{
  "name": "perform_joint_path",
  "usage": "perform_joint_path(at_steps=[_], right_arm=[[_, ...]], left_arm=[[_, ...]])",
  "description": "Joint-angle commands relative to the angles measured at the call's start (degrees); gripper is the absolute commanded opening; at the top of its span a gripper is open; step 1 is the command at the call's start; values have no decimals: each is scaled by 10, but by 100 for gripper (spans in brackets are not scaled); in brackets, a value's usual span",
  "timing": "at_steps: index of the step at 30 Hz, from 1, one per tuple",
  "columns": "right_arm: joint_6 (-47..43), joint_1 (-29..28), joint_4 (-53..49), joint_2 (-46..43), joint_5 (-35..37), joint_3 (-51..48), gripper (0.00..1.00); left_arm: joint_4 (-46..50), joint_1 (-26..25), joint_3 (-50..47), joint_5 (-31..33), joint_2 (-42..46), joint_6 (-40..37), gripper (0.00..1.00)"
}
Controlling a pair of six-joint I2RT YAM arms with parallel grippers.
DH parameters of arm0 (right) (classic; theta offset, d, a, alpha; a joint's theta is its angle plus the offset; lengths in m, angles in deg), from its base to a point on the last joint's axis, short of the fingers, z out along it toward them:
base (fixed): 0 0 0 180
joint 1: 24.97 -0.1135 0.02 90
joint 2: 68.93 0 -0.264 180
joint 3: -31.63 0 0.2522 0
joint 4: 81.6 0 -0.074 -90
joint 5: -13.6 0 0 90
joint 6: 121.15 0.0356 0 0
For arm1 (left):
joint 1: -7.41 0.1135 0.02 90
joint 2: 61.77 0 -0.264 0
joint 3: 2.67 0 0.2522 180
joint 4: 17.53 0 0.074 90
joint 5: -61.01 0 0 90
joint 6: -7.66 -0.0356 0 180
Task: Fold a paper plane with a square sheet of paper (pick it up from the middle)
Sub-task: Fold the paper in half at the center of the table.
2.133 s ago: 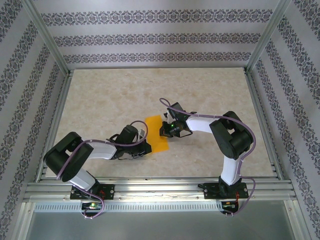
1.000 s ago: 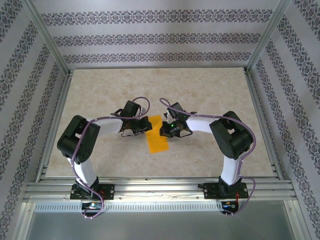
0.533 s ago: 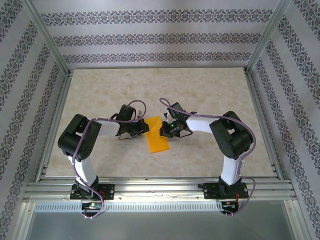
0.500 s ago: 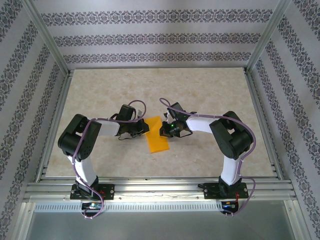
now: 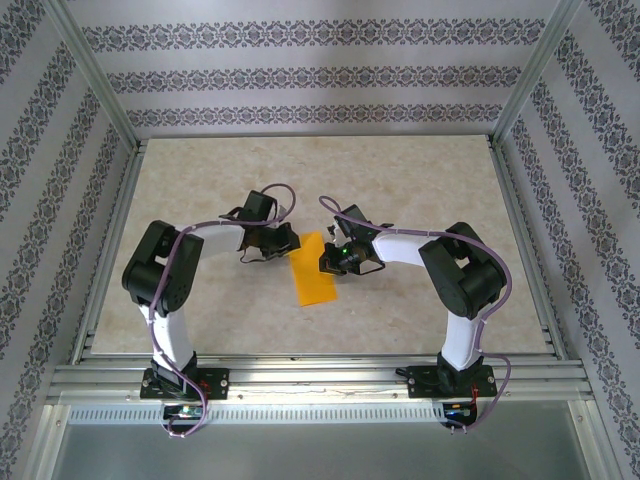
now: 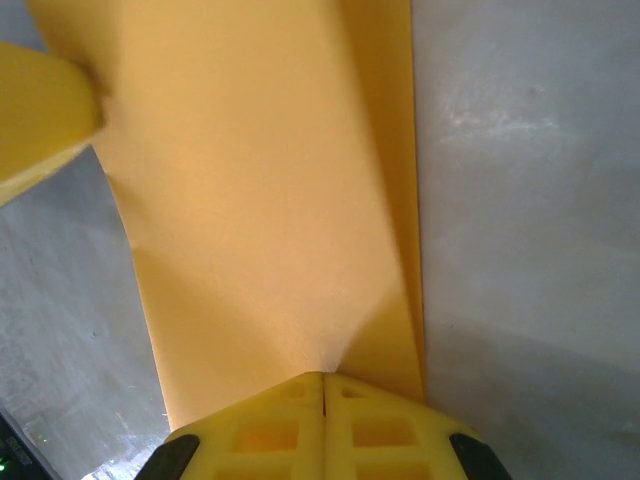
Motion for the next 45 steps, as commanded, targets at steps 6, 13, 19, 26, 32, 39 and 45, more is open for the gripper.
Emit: perform_joint_path(at_steps=[6, 13, 19, 26, 32, 39, 45], right_arm=[[-5, 3, -60, 25, 42, -21, 0], [-6, 3, -60, 24, 42, -20, 0], [-5, 3, -58, 24, 42, -22, 0], [-5, 3, -59, 25, 41, -22, 0], [-7, 3, -60, 27, 41, -24, 0], [-8, 4, -61, 23, 41, -26, 0], [-10, 5, -63, 22, 42, -28, 0]], left_arm=[[26, 17, -22, 16, -46, -1, 9], [55, 20, 21, 14, -26, -6, 11], [54, 24, 47, 7, -48, -7, 11], [27, 39, 27, 25, -60, 12, 11], [12, 55, 27, 25, -61, 30, 11], [-23, 69, 28, 15, -75, 55, 11], [-20, 72, 36, 4, -67, 52, 12]])
